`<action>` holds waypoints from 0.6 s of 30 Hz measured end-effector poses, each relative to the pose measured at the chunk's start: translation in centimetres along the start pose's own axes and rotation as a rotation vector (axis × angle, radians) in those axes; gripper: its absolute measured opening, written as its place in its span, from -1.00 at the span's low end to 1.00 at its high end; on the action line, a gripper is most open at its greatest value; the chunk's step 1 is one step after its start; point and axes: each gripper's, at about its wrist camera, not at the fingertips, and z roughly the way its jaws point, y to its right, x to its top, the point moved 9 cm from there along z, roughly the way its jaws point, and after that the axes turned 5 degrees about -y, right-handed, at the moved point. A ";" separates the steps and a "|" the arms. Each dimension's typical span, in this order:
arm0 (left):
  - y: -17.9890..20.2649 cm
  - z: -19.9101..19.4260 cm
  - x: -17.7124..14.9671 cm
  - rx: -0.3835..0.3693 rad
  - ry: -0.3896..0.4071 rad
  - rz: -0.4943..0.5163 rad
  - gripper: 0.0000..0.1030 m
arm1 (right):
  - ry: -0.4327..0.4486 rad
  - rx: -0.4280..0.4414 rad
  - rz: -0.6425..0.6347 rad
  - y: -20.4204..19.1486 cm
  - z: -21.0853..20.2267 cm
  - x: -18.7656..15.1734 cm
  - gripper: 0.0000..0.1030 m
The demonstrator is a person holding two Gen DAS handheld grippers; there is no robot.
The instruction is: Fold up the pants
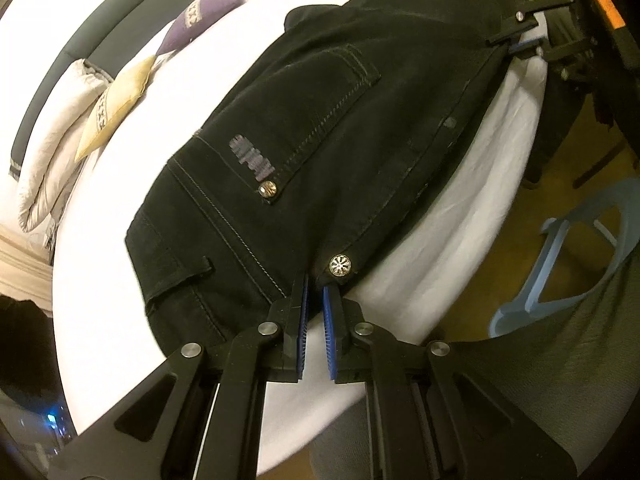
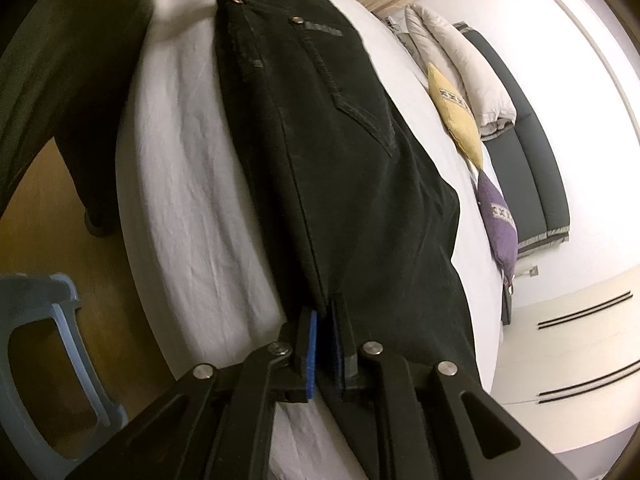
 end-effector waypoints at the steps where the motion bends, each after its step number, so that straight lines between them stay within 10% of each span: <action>1: 0.1 -0.4 0.0 -0.012 -0.004 -0.009 -0.85 | -0.001 0.008 0.012 0.1 0.0 -0.1 -0.77; 5: 0.0 -2.4 1.1 -0.070 -0.032 -0.058 -0.85 | 0.004 0.021 0.066 0.8 -0.3 -0.7 -0.44; 8: 0.2 -3.1 2.2 -0.089 -0.046 -0.073 -0.85 | 0.035 0.055 0.153 2.1 -1.7 -1.5 0.36; 18: -0.8 3.3 -4.0 -0.081 -0.349 -0.098 -0.83 | 0.054 0.290 0.615 7.5 -3.1 -7.2 0.39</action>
